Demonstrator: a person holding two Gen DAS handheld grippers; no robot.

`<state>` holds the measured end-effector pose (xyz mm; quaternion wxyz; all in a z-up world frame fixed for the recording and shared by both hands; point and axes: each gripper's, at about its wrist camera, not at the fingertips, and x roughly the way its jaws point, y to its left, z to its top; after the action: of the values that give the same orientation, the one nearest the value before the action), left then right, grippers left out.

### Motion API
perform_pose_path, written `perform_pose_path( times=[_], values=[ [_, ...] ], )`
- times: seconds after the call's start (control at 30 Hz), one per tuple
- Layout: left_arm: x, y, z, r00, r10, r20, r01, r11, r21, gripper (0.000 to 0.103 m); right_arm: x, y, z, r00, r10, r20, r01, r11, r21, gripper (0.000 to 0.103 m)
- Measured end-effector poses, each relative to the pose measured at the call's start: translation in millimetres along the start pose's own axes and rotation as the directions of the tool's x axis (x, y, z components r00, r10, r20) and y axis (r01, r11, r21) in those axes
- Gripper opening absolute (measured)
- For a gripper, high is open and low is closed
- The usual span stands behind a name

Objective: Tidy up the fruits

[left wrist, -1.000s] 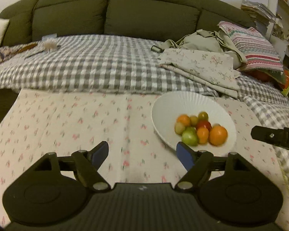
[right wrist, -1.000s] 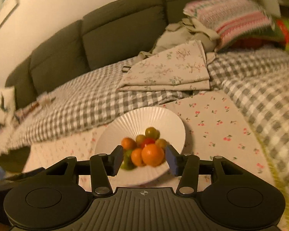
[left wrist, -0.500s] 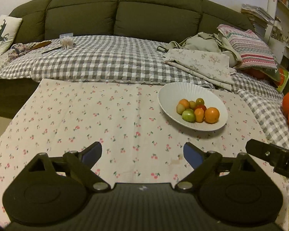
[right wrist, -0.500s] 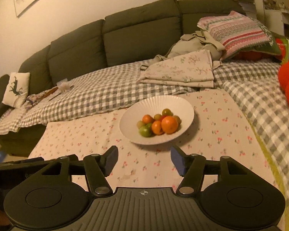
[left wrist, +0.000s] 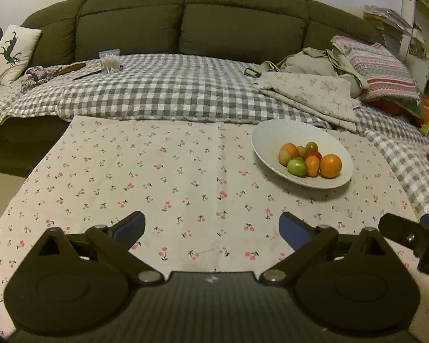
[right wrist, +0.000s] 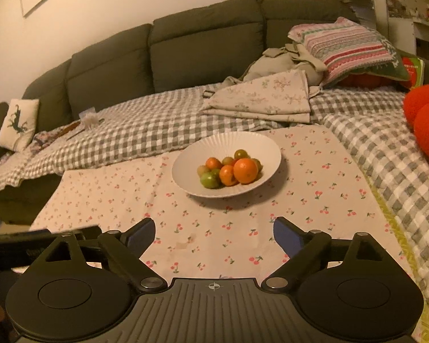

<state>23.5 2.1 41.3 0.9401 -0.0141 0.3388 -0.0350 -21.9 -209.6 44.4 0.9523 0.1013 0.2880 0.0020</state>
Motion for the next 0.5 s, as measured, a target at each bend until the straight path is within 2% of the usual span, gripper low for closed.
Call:
perform_pose_path(
  times=[0.2,0.5],
  values=[
    [1.5,0.9,-0.5,1.0,-0.003,-0.01,0.003,1.0,0.004,0.102,1.2,5.2,-3.1,0.999,-0.036,0.022,0.037,0.998,-0.059,0.096],
    [7.0,-2.1,-2.5,0.999,-0.008,-0.036,0.008,1.0,0.008,0.102,1.7,-0.7,-3.9,0.998,-0.05,0.03,0.052,0.997,-0.057,0.098]
  ],
)
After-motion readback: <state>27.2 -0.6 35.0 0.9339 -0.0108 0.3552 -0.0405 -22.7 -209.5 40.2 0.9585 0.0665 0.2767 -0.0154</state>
